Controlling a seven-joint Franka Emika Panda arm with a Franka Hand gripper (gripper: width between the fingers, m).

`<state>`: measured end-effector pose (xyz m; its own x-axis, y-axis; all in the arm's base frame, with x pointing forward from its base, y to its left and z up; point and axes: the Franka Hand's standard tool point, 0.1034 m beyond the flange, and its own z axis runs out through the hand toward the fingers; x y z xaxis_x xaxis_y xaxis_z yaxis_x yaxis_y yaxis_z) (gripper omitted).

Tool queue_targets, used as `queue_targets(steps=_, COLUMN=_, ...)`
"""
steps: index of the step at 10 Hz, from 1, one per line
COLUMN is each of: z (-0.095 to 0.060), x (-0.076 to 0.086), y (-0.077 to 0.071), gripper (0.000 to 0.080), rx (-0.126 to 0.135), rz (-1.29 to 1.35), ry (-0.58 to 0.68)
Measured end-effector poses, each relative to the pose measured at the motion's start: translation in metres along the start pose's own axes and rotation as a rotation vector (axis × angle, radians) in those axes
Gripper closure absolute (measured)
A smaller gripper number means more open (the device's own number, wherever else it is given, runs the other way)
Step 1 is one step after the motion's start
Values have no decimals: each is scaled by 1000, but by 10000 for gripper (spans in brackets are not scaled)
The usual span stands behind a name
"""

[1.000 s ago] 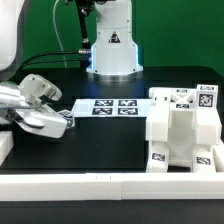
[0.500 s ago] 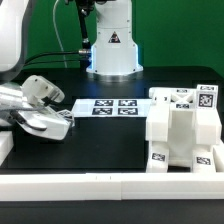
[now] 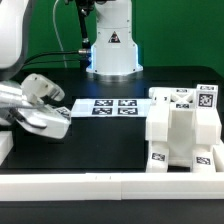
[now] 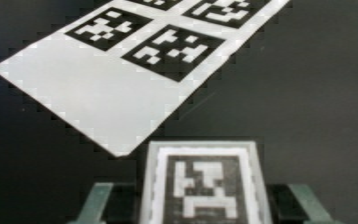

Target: Assemble chair

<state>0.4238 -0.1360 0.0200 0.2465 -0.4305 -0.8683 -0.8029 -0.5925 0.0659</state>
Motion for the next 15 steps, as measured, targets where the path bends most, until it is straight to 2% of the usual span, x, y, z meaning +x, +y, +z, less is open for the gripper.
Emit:
queue_targets(steps=1, z=-12, x=-11, y=-15, gripper=518, rx=8, rz=-34, ry=114)
queue_targets(steps=2, z=-21, x=-38, y=-28, gripper=518, rx=12, rz=-64, ry=167)
queue_targets(steps=3, z=-34, x=-51, y=-36, gripper=518, rx=-5, rz=-122, ry=252)
queue_targets(steps=4, z=-38, x=-49, y=-33, gripper=518, rx=-23, rz=-172, ry=340)
queue_targets(steps=5, z=-32, x=-37, y=-24, gripper=518, rx=-26, rz=-168, ry=402)
queue_targets(steps=6, z=-35, x=-33, y=-30, gripper=518, rx=-21, rz=-176, ry=479)
queue_targets(steps=8, z=-36, x=-37, y=-37, gripper=518, rx=-10, rz=-202, ry=599)
queue_targets(steps=9, z=-42, x=-44, y=-53, gripper=518, rx=-6, rz=-203, ry=673)
queue_targets(steps=10, z=-48, x=-69, y=-81, gripper=518, rx=-6, rz=-241, ry=750)
queue_targets(steps=11, z=-51, x=-103, y=-113, gripper=518, rx=0, rz=-307, ry=850)
queue_targets(steps=12, z=-47, x=-115, y=-126, gripper=518, rx=-41, rz=-393, ry=954)
queue_targets(steps=14, z=-43, x=-111, y=-129, gripper=517, rx=-3, rz=-408, ry=1100)
queue_targets(steps=15, z=-42, x=-111, y=-132, gripper=517, rx=3, rz=-422, ry=1143)
